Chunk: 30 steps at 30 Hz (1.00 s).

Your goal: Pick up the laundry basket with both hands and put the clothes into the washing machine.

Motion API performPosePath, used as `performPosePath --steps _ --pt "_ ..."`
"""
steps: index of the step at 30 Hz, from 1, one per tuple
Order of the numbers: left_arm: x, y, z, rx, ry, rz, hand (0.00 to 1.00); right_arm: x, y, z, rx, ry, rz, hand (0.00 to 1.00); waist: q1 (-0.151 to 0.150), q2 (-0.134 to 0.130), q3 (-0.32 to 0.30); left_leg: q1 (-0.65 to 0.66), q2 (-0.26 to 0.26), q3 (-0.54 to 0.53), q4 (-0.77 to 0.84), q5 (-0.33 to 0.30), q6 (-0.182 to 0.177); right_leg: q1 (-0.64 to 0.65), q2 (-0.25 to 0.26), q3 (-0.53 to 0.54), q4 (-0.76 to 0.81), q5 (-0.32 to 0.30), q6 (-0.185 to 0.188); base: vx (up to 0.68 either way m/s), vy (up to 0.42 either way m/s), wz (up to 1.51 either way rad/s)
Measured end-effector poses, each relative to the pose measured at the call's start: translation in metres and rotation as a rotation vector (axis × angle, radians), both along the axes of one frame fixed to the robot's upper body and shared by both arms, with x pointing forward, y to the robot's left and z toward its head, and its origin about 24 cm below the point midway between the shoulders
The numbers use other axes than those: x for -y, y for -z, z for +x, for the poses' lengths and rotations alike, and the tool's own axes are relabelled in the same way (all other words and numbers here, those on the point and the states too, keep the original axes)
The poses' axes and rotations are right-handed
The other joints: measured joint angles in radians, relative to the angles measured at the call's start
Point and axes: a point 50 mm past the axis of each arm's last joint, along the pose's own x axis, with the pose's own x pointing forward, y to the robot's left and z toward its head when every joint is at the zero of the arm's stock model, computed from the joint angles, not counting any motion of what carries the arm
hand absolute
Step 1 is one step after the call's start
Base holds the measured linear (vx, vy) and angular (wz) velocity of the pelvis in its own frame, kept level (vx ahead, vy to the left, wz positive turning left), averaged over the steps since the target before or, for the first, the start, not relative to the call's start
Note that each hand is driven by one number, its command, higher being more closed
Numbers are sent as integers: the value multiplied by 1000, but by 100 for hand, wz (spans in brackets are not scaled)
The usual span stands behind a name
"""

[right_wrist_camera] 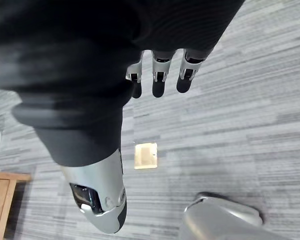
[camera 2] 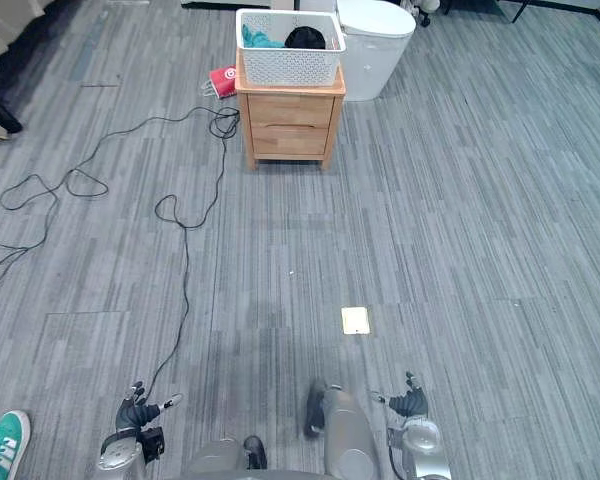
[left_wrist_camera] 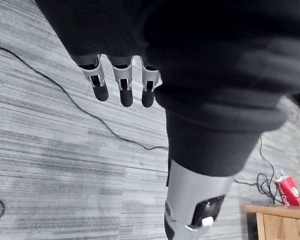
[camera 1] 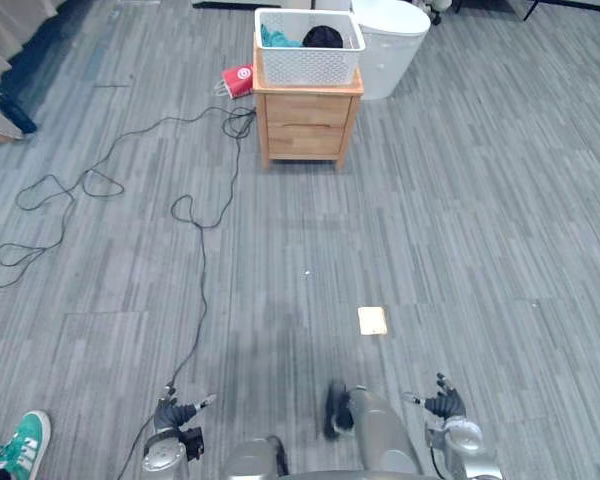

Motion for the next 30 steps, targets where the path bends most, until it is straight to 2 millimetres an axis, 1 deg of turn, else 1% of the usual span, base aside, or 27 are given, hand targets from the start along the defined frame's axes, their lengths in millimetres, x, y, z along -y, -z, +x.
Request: performPosePath --steps 1,2,3,4,5,6,7,8,10,11,13,14,15,16,17,18,19,20,21,22,23,24,25,26,28,29,30 --pt "6 2 0 -1 3 -19 0 0 -2 1 14 -4 -3 0 -2 21 0 -9 23 -21 63 0 -50 -31 3 -10 136 -15 -66 659 -242 53" --pt "10 3 0 -2 4 -29 0 0 -4 3 24 -6 -4 0 0 35 1 -19 38 -27 110 11 -73 -37 3 -22 187 -57 -76 657 -279 37" --pt "14 5 -2 -9 -3 -46 0 -4 -5 4 31 -16 1 0 0 49 3 -79 71 -29 281 66 -160 -23 5 -35 250 -140 -97 701 -294 28" --pt "17 7 -6 -13 -24 -63 0 -8 -5 6 36 -36 4 0 4 68 12 -176 130 -32 551 189 -192 49 26 -49 247 -190 -111 712 -298 25" --pt "18 9 -9 -18 -37 -72 0 -10 -5 7 38 -42 6 0 6 77 14 -227 164 -26 694 191 -194 96 46 -56 226 -205 -116 710 -287 2" --pt "18 11 -15 -29 -57 -78 0 -16 -6 9 47 -49 18 0 15 79 17 -311 219 0 919 175 -165 199 80 -56 178 -220 -129 666 -225 -18" --pt "19 10 -15 -26 -57 -81 0 -19 -7 9 62 -41 28 0 38 70 21 -382 243 33 1023 150 -122 294 94 -49 130 -228 -141 644 -186 -20" --pt "20 9 -13 -16 -56 -83 0 -20 -8 9 71 -37 32 0 43 63 23 -417 243 51 1035 140 -106 336 96 -45 104 -231 -144 600 -120 -6" --pt "24 2 -3 37 -50 -89 0 -20 -12 12 98 -22 39 0 64 55 25 -552 239 113 956 111 -57 460 99 -36 -6 -232 -144 604 -78 -5" --pt "24 0 0 55 -44 -90 0 -19 -13 13 104 -20 36 0 74 51 27 -621 220 123 837 104 -44 517 99 -36 -66 -237 -136 626 -24 -14" --pt "25 -1 2 62 -33 -97 0 -16 -13 11 98 -15 30 0 92 46 30 -672 173 104 594 113 -45 576 92 -28 -119 -256 -112 583 57 -14" --pt "25 0 1 55 -33 -100 0 -13 -11 9 85 -8 26 0 97 44 30 -680 117 37 287 178 -62 630 86 -20 -148 -281 -87 537 134 -13" --pt "25 0 0 55 -32 -101 0 -12 -9 6 74 1 25 0 102 48 27 -672 100 7 180 204 -65 649 89 -16 -157 -292 -73 627 217 -33" --pt "25 1 -2 46 -35 -100 0 -10 -5 1 48 16 23 0 117 49 26 -672 94 -27 91 222 -74 688 89 -3 -159 -336 -45 431 199 -43" --pt "21 4 -9 20 -39 -91 0 -12 2 -5 14 28 32 0 130 19 13 -669 72 -37 118 344 -37 714 60 12 -137 -387 -23 551 260 -41" --pt "18 4 -11 13 -40 -85 0 -15 4 -8 5 35 40 0 140 -3 -3 -674 52 -31 133 372 -21 708 36 21 -110 -410 -13 615 249 -27" --pt "17 3 -10 20 -38 -82 0 -18 7 -15 -7 47 50 0 143 -38 -27 -692 42 -20 193 375 -9 666 -6 37 5 -439 23 760 280 -21" --pt "14 3 -10 19 -35 -73 0 -22 9 -18 -16 50 62 0 144 -55 -35 -689 29 -12 254 341 40 603 -33 50 192 -437 34 656 224 -18" --pt "11 2 -10 14 -30 -63 0 -26 10 -19 -18 50 72 0 142 -69 -35 -674 18 -3 279 315 53 554 -57 53 311 -418 64 649 224 -15" --pt "9 4 -11 -7 -17 -55 0 -32 10 -17 -16 42 89 0 132 -86 -33 -626 4 14 310 246 77 460 -113 63 567 -303 122 503 172 -15" --pt "9 6 -13 -23 -13 -53 0 -35 10 -16 -16 34 94 0 127 -89 -33 -594 1 25 320 215 83 418 -133 64 680 -287 125 613 192 -21" --pt "8 8 -16 -50 -2 -47 0 -39 10 -13 -14 11 97 0 111 -80 -27 -515 2 30 326 165 92 358 -160 46 819 -311 82 585 171 -24" --pt "8 9 -18 -60 5 -45 0 -42 10 -12 -13 -11 94 0 99 -68 -20 -425 11 48 300 138 90 307 -170 14 858 -338 37 571 156 -27" --pt "8 9 -19 -62 4 -44 0 -44 9 -10 -12 -21 94 0 99 -57 -17 -385 15 58 279 130 87 276 -169 -5 847 -344 27 543 123 -35" --pt "3 7 -16 -54 7 -31 0 -48 6 1 10 -49 93 0 84 -58 -18 -271 29 85 181 128 78 178 -137 -100 604 -356 27 513 53 -26" --pt "3 6 -13 -47 9 -30 0 -46 5 3 13 -49 88 0 82 -58 -18 -254 31 90 163 128 77 158 -128 -121 521 -355 25 492 -2 -3" --pt "5 5 -7 -35 13 -34 0 -41 5 4 8 -47 75 0 81 -56 -16 -220 33 93 128 129 66 134 -106 -156 327 -321 25 487 -30 9"
